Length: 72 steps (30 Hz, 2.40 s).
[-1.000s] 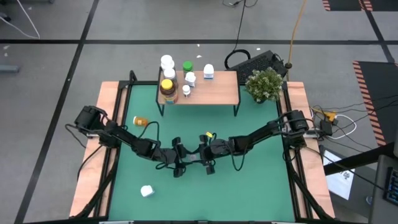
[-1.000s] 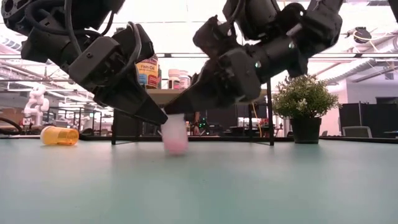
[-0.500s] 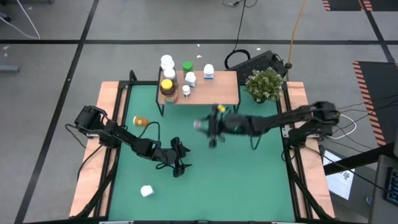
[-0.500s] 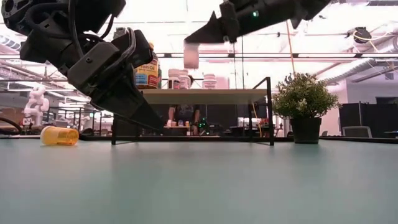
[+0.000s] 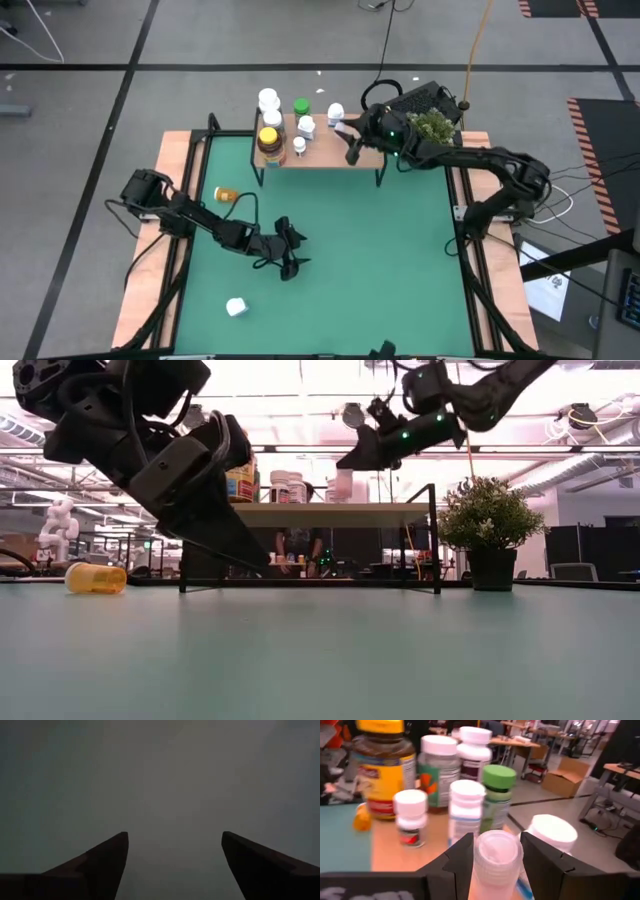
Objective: Pick and place medicine bottles onto shelf by color
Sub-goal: Put the transparent pill bottle on the shelf, then adjust the white and blue pill bottle on the shelf, then put the white and blue pill bottle on the shelf
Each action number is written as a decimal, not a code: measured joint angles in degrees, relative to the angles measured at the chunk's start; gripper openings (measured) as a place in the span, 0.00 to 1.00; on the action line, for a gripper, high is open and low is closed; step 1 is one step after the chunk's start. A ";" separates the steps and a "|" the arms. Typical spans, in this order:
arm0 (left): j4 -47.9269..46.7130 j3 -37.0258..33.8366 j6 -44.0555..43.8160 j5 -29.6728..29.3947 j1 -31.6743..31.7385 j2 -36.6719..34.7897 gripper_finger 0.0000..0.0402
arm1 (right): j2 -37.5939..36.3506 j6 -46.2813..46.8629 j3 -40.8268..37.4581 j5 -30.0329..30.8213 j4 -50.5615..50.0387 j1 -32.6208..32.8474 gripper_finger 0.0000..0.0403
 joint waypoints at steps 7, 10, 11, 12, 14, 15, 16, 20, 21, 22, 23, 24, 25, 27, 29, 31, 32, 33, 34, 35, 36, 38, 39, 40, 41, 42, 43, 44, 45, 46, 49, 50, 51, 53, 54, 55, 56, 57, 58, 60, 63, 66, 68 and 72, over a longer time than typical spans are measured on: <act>0.13 -0.04 0.94 -0.02 1.51 0.02 0.80 | 4.49 2.33 1.80 -4.33 1.77 -2.20 0.36; 0.28 -0.07 0.79 -0.04 1.58 0.02 0.80 | 6.25 2.36 2.71 -4.34 1.88 -2.29 0.36; 0.40 -0.07 0.79 -0.04 1.54 0.02 0.80 | 6.63 2.38 2.98 -4.30 1.95 -2.31 0.36; 0.44 -0.07 0.77 -0.04 1.51 0.02 0.80 | 6.85 2.38 3.04 -4.16 1.95 -2.31 0.36; 0.38 -0.07 0.26 -0.04 1.32 0.02 0.80 | 7.10 2.38 3.13 -3.15 2.05 -2.33 0.36; 0.20 -0.07 -0.04 -0.02 1.32 0.02 0.80 | 7.11 2.38 3.13 -2.14 1.64 -2.33 0.36; 0.01 -0.07 -0.08 -0.03 1.32 0.02 0.80 | 7.11 2.36 3.13 -1.29 1.32 -2.33 0.36; -0.55 -0.07 -0.50 0.08 1.32 0.07 0.80 | 7.11 2.37 3.13 -1.34 0.73 -2.33 0.37; -0.57 -0.07 -0.50 0.46 1.32 0.07 0.80 | 7.11 2.38 3.13 -1.34 0.70 -2.33 0.38; -0.55 -0.07 -0.50 0.48 1.30 0.07 0.80 | 7.11 2.38 3.13 -1.33 0.66 -2.33 0.40; -0.55 -0.07 -0.50 0.52 1.28 0.07 0.80 | 7.11 2.38 3.13 -1.33 0.61 -2.33 0.42; -0.56 -0.07 -0.59 0.52 1.28 0.07 0.80 | 7.11 2.38 3.13 -1.35 0.58 -2.33 0.44; -0.61 -0.07 -0.74 0.52 1.28 0.07 0.80 | 7.11 2.38 3.13 -1.34 0.57 -2.33 0.46; -0.64 -0.07 -1.16 0.53 1.28 0.07 0.80 | 6.96 2.38 3.13 -1.34 0.57 -2.33 0.51; -0.74 -0.07 -1.44 0.54 1.28 0.07 0.80 | 6.79 2.38 3.13 -1.36 0.88 -2.27 0.55; -1.11 -0.07 -1.50 0.55 1.28 0.07 0.80 | 6.17 2.38 3.13 -1.33 0.71 -1.93 0.57; -1.24 -0.07 -1.56 0.56 1.28 0.07 0.80 | 5.76 2.34 3.13 -1.31 0.84 -1.66 0.58; -1.47 -0.07 -1.64 0.56 1.28 0.07 0.80 | 5.10 2.31 3.13 -1.33 0.89 -1.31 0.59; -1.70 -0.07 -1.66 0.56 1.28 0.07 0.80 | 4.44 2.14 3.13 -1.35 1.13 -0.83 0.59; -1.93 -0.07 -1.66 0.57 1.29 0.07 0.80 | 3.81 1.75 3.13 -1.33 1.69 -0.24 0.59; -2.15 -0.07 -1.68 0.57 1.32 0.07 0.80 | 3.15 0.95 3.13 -1.33 2.10 0.49 0.59; -2.21 -0.07 -1.70 0.57 1.32 0.07 0.80 | 2.19 -1.51 4.00 0.03 0.65 2.46 0.58; -2.17 -0.07 -1.70 0.59 1.32 0.07 0.80 | 2.15 -3.20 5.56 2.92 -2.55 3.77 0.57; -2.13 -0.07 -1.70 0.57 1.34 0.07 0.80 | 2.21 -5.58 7.76 6.05 -7.30 5.10 0.56; -1.96 -0.07 -1.60 0.57 1.46 0.07 0.80 | 2.60 -8.20 10.28 9.12 -12.30 6.31 0.54; -1.73 -0.07 -1.30 0.57 1.65 0.07 0.80 | 3.73 -10.67 13.30 12.03 -16.52 7.49 0.53; -1.43 -0.07 -0.86 0.57 1.93 0.07 0.80 | 5.20 -12.59 16.38 14.47 -19.03 8.52 0.52; -0.91 -0.07 -0.45 0.56 2.19 0.07 0.80 | 6.44 -13.70 19.07 15.67 -21.43 9.27 0.50; -0.25 -0.07 -0.33 0.57 2.47 0.07 0.80 | 7.29 -14.35 21.19 16.16 -24.10 9.72 0.49; 0.50 -0.07 -0.33 0.55 2.79 0.07 0.80 | 8.10 -15.03 23.13 16.26 -25.90 9.89 0.48; 1.12 -0.07 -0.71 0.55 3.15 0.07 0.80 | 9.93 -17.35 27.84 16.64 -26.53 9.33 0.46; 0.99 -0.07 -0.72 0.55 3.14 0.07 0.80 | 10.31 -17.68 28.74 16.69 -27.35 8.88 0.44; 0.71 -0.07 -0.72 0.56 3.06 0.07 0.80 | 10.97 -17.84 29.51 16.69 -27.26 8.42 0.43; 0.25 -0.07 -0.71 0.60 2.80 0.07 0.80 | 12.01 -18.64 29.92 16.73 -27.62 7.60 0.41; -0.02 -0.07 -0.60 0.66 2.74 0.07 0.80 | 12.62 -19.23 30.04 16.75 -28.00 7.24 0.40; -0.18 -0.07 -0.46 0.70 2.70 0.07 0.80 | 13.37 -19.78 30.33 16.83 -27.81 6.99 0.38; -0.29 -0.07 -0.43 0.70 2.62 0.07 0.80 | 14.08 -20.35 30.63 17.27 -27.58 6.89 0.37; -0.43 -0.07 -0.42 0.71 2.53 0.07 0.80 | 14.80 -20.84 30.80 18.93 -27.69 6.91 0.37; -0.61 -0.07 -0.42 0.70 2.50 0.07 0.80 | 15.74 -21.80 31.04 20.99 -27.58 6.94 0.36; -0.68 -0.07 -0.27 0.72 2.46 0.07 0.80 | 17.47 -23.84 31.32 22.83 -26.65 7.04 0.35; -0.82 -0.07 -0.25 0.72 2.43 0.07 0.80 | 19.41 -24.76 31.30 22.85 -25.76 7.07 0.35; -0.90 -0.07 -0.24 0.72 2.43 0.07 0.80 | 20.41 -25.30 31.30 22.69 -25.22 7.09 0.35; -0.91 -0.07 -0.24 0.70 2.43 0.07 0.80 | 20.79 -25.58 31.30 22.71 -25.53 7.27 0.35; -0.93 -0.07 -0.28 0.70 2.43 0.07 0.80 | 20.45 -25.73 31.28 25.59 -25.81 8.48 0.35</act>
